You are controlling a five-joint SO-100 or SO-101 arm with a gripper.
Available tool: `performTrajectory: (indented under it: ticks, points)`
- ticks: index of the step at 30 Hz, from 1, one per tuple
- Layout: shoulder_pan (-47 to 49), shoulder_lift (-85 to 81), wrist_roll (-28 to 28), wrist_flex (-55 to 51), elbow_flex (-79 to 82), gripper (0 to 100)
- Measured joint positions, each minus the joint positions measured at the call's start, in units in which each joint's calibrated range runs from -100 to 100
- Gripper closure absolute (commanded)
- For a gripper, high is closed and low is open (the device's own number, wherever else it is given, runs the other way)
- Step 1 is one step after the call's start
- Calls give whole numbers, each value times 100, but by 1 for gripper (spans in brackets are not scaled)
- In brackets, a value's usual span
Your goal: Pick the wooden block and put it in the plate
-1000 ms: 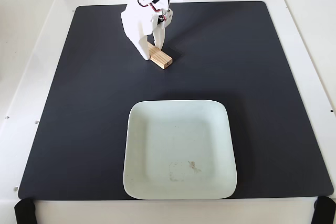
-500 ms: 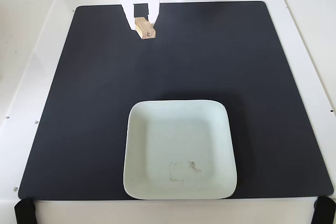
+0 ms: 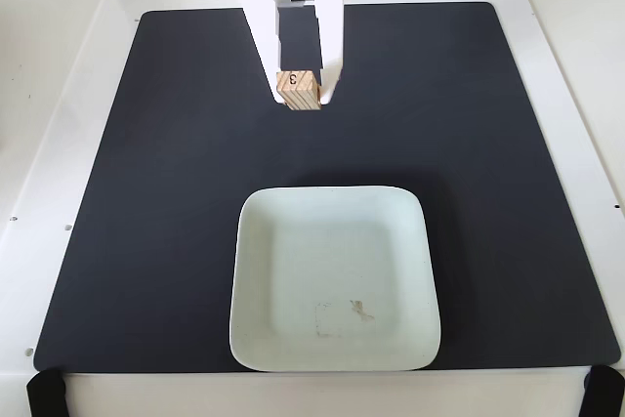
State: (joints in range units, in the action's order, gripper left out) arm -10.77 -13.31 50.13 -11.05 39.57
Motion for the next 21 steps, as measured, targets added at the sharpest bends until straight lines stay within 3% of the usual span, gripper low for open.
performTrajectory:
  ticks: [4, 12, 21]
  points:
    - [241, 902, -120, 604, -703, 99]
    - [270, 2552, -141, 723, -2213, 99]
    - [270, 2799, -136, 723, -2389, 99]
